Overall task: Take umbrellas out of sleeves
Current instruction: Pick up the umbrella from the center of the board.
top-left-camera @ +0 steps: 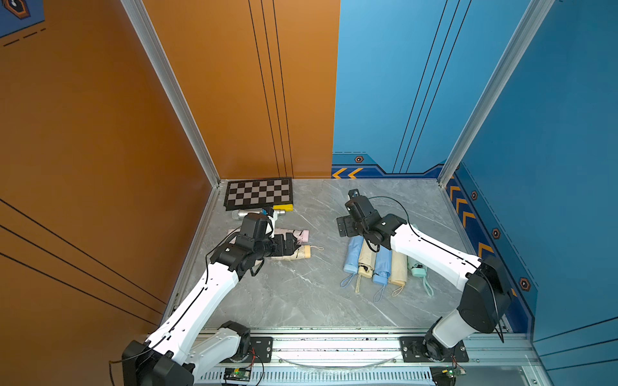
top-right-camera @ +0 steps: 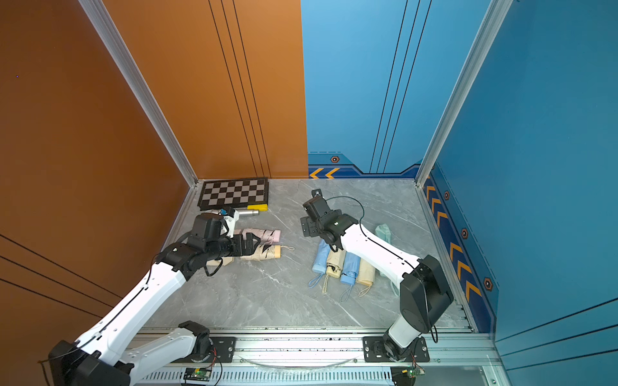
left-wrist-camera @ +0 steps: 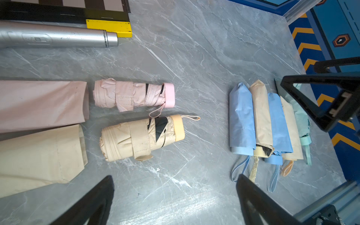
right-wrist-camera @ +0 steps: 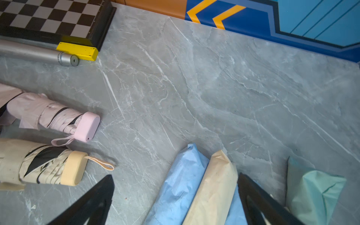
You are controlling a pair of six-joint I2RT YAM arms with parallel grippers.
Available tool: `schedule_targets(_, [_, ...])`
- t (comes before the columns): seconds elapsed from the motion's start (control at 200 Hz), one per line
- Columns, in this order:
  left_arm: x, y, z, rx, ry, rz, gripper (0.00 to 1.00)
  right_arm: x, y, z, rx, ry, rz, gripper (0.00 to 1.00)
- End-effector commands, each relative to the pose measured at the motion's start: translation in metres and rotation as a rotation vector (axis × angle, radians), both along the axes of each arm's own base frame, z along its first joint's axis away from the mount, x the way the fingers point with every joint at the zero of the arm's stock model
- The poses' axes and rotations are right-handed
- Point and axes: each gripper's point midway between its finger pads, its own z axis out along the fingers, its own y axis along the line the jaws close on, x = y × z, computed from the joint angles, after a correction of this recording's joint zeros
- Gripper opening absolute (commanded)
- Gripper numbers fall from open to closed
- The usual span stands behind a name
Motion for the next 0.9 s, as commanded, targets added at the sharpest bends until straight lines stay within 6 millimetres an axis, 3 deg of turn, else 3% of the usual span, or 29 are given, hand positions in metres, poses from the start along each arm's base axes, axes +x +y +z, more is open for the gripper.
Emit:
schedule_targets(0.0, [-0.008, -0.019, 0.002, -0.023, -0.032, -0.139, 0.98, -0.005, -0.036, -0.021, 0.004, 0.064, -0.248, 1.00])
schedule_targets(0.165, [-0.007, -0.024, 0.016, -0.031, -0.087, -0.180, 0.98, -0.012, -0.059, -0.044, -0.080, 0.128, -0.389, 0.97])
schedule_targets(0.315, [-0.011, -0.015, 0.022, -0.015, -0.138, -0.164, 0.98, -0.019, -0.072, -0.067, -0.059, 0.187, -0.469, 0.91])
schedule_targets(0.496, [-0.013, -0.008, 0.019, -0.018, -0.144, -0.141, 0.98, -0.020, -0.072, -0.089, -0.011, 0.273, -0.496, 0.85])
schedule_targets(0.896, [-0.020, -0.012, 0.010, -0.052, -0.123, -0.141, 0.98, -0.020, -0.074, -0.133, 0.172, 0.390, -0.585, 0.72])
